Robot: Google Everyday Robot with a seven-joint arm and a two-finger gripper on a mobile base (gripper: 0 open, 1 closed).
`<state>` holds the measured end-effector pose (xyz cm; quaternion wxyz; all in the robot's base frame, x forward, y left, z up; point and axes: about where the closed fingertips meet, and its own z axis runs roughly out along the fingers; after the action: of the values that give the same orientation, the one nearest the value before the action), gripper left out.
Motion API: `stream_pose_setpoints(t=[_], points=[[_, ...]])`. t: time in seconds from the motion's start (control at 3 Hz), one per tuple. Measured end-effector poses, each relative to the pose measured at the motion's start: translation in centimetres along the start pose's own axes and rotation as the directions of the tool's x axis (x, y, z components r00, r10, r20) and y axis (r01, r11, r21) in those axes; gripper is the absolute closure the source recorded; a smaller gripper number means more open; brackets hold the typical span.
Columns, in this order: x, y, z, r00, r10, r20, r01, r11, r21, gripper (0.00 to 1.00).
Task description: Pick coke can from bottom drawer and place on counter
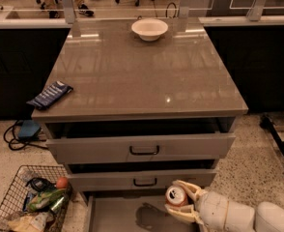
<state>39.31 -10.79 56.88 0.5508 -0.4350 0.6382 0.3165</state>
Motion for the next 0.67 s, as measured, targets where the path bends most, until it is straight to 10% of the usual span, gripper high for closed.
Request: stream_pose_setpoints(t=[0.67], points=[[-6.6,-1.8,-3.2,0.998,-0.059,-0.005,0.059,0.9951,0.08,1.0]])
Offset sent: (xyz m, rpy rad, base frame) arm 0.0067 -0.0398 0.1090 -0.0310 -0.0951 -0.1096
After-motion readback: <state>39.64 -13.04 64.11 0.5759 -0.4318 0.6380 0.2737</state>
